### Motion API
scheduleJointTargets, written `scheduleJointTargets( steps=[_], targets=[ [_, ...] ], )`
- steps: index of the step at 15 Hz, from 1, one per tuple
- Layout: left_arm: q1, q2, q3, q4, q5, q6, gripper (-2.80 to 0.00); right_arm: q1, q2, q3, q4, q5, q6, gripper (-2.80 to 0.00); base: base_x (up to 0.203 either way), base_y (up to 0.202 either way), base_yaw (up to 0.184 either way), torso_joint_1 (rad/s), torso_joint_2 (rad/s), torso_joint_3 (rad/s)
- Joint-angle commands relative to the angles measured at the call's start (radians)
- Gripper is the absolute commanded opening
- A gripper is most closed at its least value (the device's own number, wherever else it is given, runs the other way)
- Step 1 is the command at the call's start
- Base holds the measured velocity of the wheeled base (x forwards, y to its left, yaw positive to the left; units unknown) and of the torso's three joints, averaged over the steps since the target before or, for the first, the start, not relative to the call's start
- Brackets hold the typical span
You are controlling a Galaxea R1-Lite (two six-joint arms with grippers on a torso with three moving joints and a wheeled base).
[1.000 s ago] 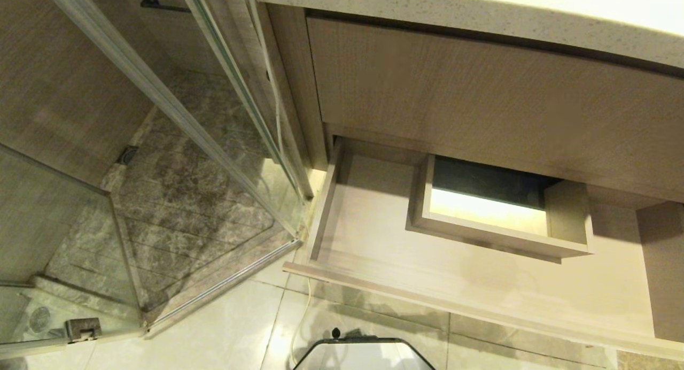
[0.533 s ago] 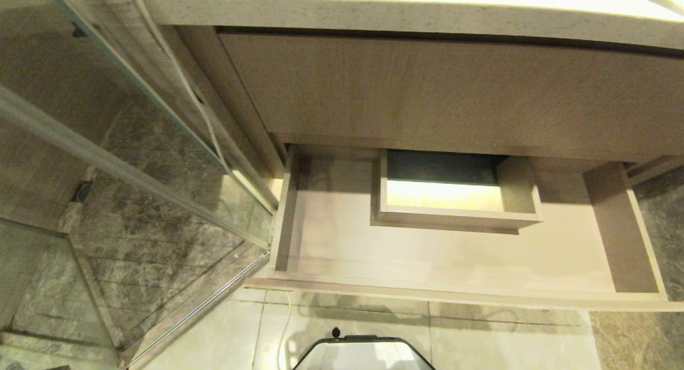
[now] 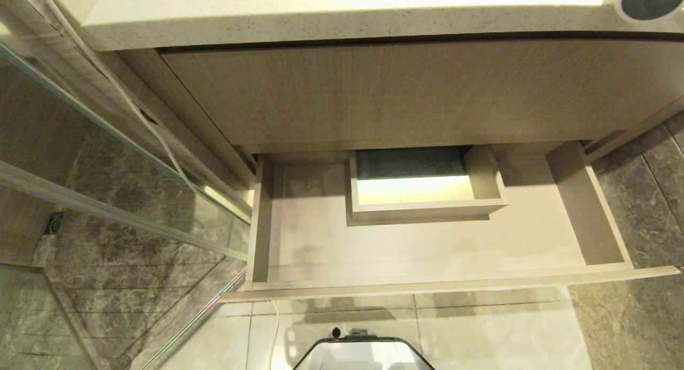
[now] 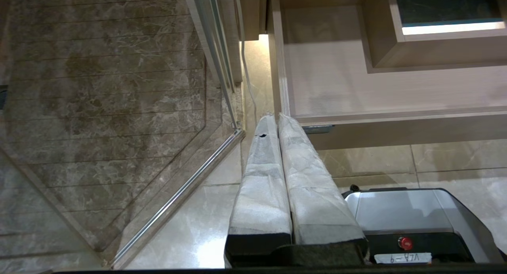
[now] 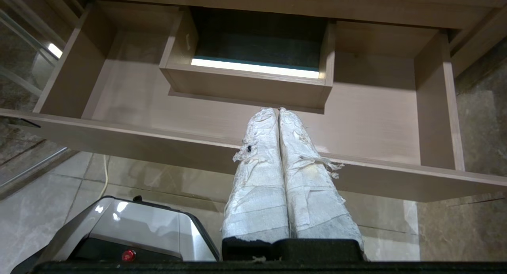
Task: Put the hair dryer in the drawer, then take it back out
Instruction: Pick up the hairdryer
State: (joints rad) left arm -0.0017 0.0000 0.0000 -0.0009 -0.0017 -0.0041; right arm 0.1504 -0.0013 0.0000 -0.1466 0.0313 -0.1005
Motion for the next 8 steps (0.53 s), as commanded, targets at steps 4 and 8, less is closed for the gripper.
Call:
scheduleJointTargets(
  steps=[4,8],
  targets=[
    [0.0,0.0,0.0,-0.001,0.0,0.0,-2.8,0.0,-0.039,0.04,0.001,0.0,-0.001,-2.8,0.0,0.0,0.0,0.0,0.0,0.0],
    [0.0,0.0,0.0,-0.001,0.002,0.0,-2.8,0.0,-0.039,0.04,0.005,-0.001,0.002,-2.8,0.0,0.0,0.0,0.103,-0.19,-0.091]
  ],
)
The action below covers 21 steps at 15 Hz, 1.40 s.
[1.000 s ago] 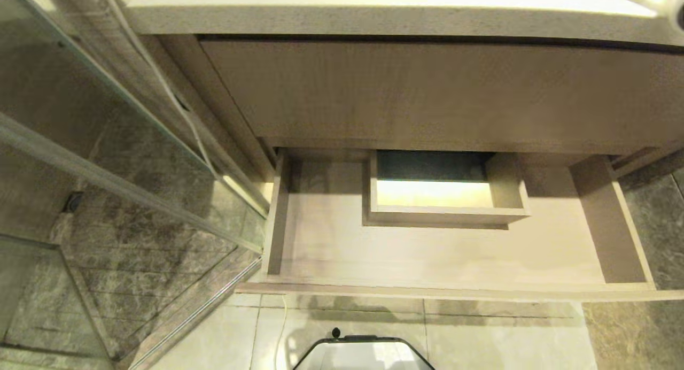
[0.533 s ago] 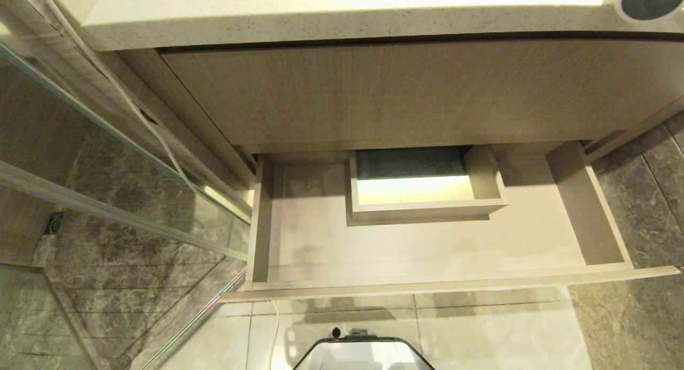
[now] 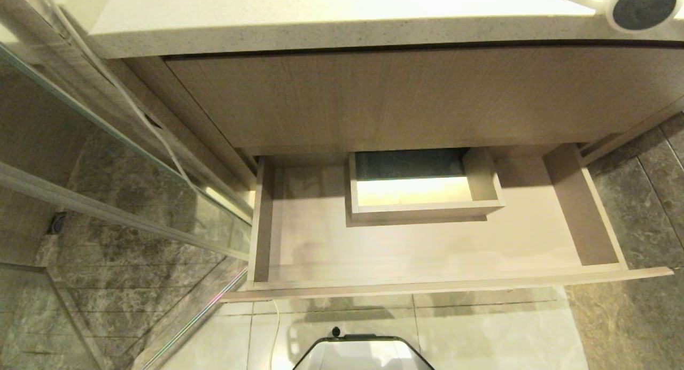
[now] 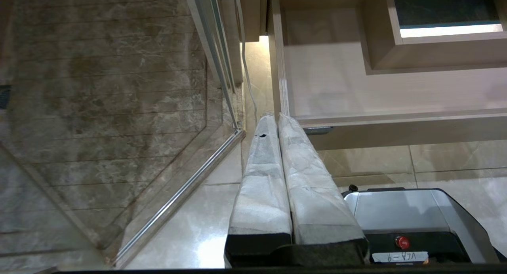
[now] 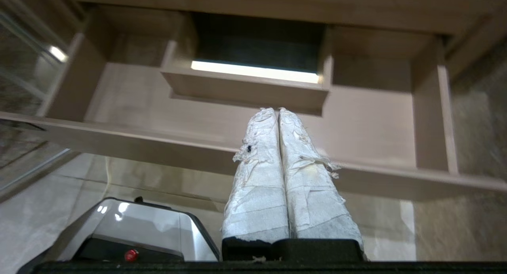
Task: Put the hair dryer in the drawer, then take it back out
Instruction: Pick up the hairdryer
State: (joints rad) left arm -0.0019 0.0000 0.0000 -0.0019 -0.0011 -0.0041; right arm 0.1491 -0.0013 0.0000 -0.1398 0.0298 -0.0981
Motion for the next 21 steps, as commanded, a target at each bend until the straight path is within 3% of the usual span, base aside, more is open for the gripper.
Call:
scheduleJointTargets(
  steps=[1,11,15,21],
  targets=[
    [0.0,0.0,0.0,0.0,0.001,-0.001,-2.8,0.001,-0.039,0.04,-0.001,0.001,0.001,-2.8,-0.005,-0.003,0.068,0.249,-0.48,-0.225],
    [0.0,0.0,0.002,0.0,0.0,-0.001,-2.8,0.001,-0.039,0.04,-0.003,0.001,0.005,-2.8,0.001,-0.008,0.169,0.275,-0.53,-0.254],
    [0.0,0.0,0.0,0.0,0.0,-0.001,-2.8,0.001,-0.039,0.04,-0.003,0.001,0.006,-2.8,0.001,-0.004,0.122,0.038,-0.07,-0.032],
    [0.0,0.0,0.002,0.0,0.0,-0.001,-2.8,0.001,-0.039,0.04,-0.001,0.001,0.008,-2.8,0.0,0.0,0.0,0.0,0.0,0.0]
  ],
)
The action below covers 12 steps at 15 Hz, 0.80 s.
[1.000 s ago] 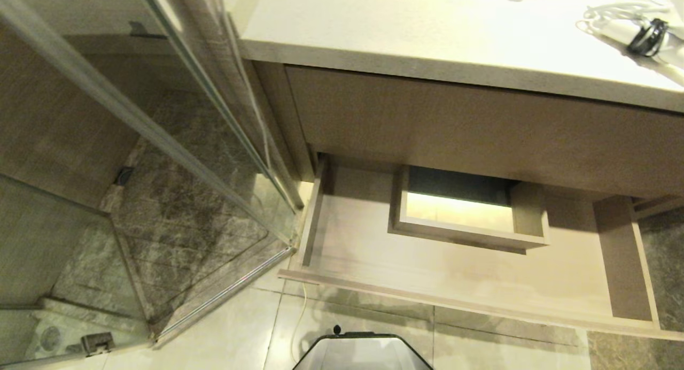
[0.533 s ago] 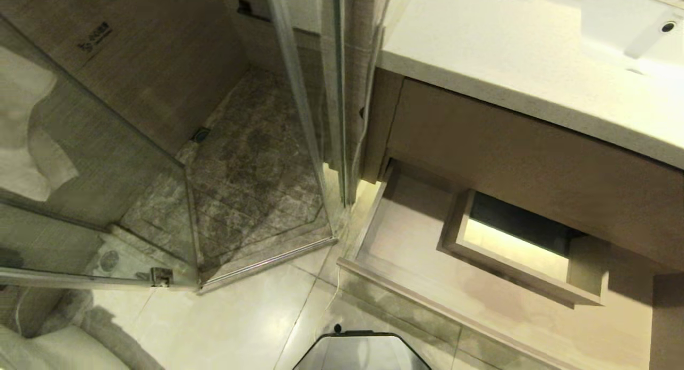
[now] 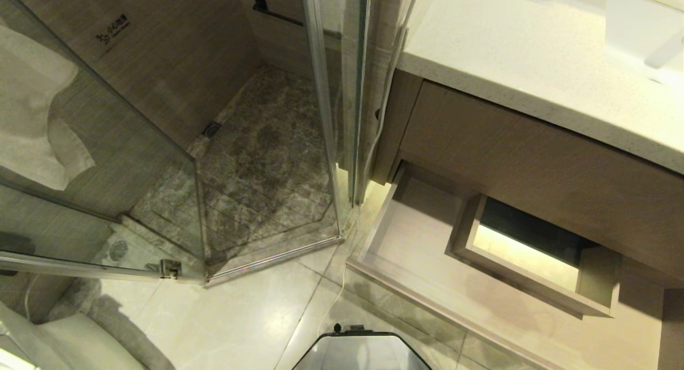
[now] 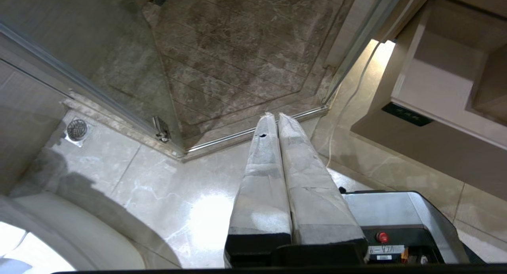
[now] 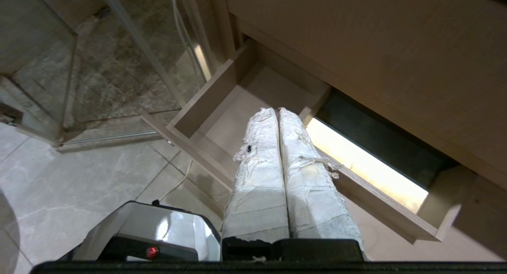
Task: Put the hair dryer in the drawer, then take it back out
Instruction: Pick up the hairdryer
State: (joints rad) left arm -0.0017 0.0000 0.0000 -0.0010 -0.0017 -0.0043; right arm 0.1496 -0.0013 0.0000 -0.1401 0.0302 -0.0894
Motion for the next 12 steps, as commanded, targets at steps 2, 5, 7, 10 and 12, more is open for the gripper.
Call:
scheduleJointTargets(
  steps=[2,5,7,10,12],
  targets=[
    [0.0,0.0,0.002,-0.001,0.002,0.0,-2.8,0.001,-0.039,0.04,0.013,0.0,0.0,-2.8,0.0,0.0,0.0,0.0,0.0,0.0],
    [0.0,0.0,0.001,-0.001,0.001,0.0,-2.8,0.001,-0.039,0.04,0.02,0.0,0.0,-2.8,0.0,0.0,0.0,0.0,0.0,0.0],
    [0.0,0.0,0.0,-0.001,0.0,0.0,-2.8,0.001,-0.039,0.04,0.019,0.0,0.005,-2.8,-0.002,0.005,-0.128,0.0,0.0,0.0],
    [0.0,0.0,0.002,-0.001,0.0,0.0,-2.8,0.001,-0.039,0.04,0.02,0.0,0.005,-2.8,-0.001,0.01,-0.171,0.003,0.0,0.007],
    [0.0,0.0,0.0,-0.002,0.002,0.0,-2.8,0.001,-0.039,0.04,0.02,0.0,0.005,-2.8,-0.001,0.009,-0.17,0.001,0.0,0.002]
  ],
)
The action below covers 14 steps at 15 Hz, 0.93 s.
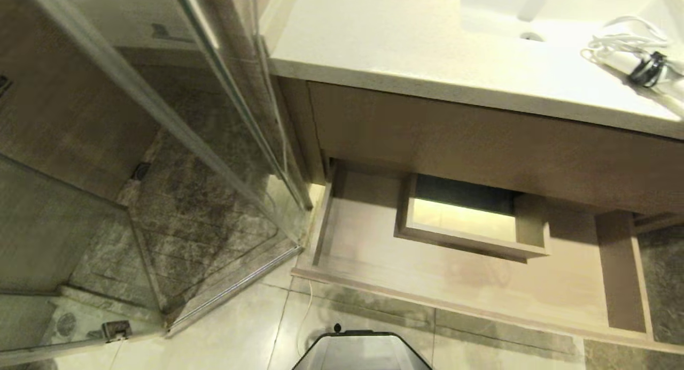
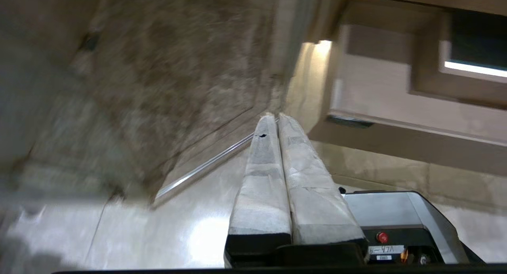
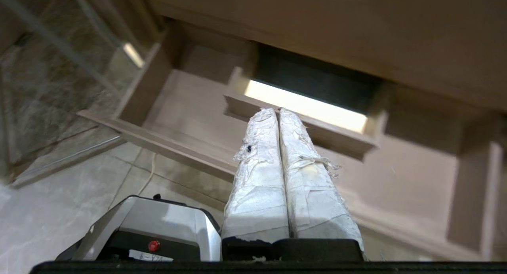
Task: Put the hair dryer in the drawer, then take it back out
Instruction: Pick up the hairdryer
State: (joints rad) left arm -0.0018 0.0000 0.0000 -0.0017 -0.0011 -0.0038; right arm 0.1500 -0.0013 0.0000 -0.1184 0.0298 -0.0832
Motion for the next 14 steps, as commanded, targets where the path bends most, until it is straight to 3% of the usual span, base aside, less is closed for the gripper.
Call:
scheduleJointTargets(
  steps=[1,6,10,14],
  targets=[
    [0.0,0.0,0.0,0.0,0.0,-0.001,-2.8,0.0,-0.039,0.04,-0.001,-0.001,-0.001,-2.8,0.0,0.007,-0.17,0.006,0.01,0.002],
    [0.0,0.0,0.002,0.0,0.0,-0.001,-2.8,0.0,-0.039,0.04,0.009,0.001,-0.009,-2.8,-0.001,0.007,-0.13,0.003,0.0,0.003],
    [0.0,0.0,0.0,0.0,0.001,-0.001,-2.8,0.0,-0.039,0.04,0.009,0.001,-0.002,-2.8,0.0,0.0,0.0,0.009,0.0,0.012],
    [0.0,0.0,0.0,0.0,0.0,-0.001,-2.8,0.0,-0.039,0.04,0.011,0.001,-0.003,-2.8,0.0,0.0,0.0,0.21,0.0,0.211]
  ],
)
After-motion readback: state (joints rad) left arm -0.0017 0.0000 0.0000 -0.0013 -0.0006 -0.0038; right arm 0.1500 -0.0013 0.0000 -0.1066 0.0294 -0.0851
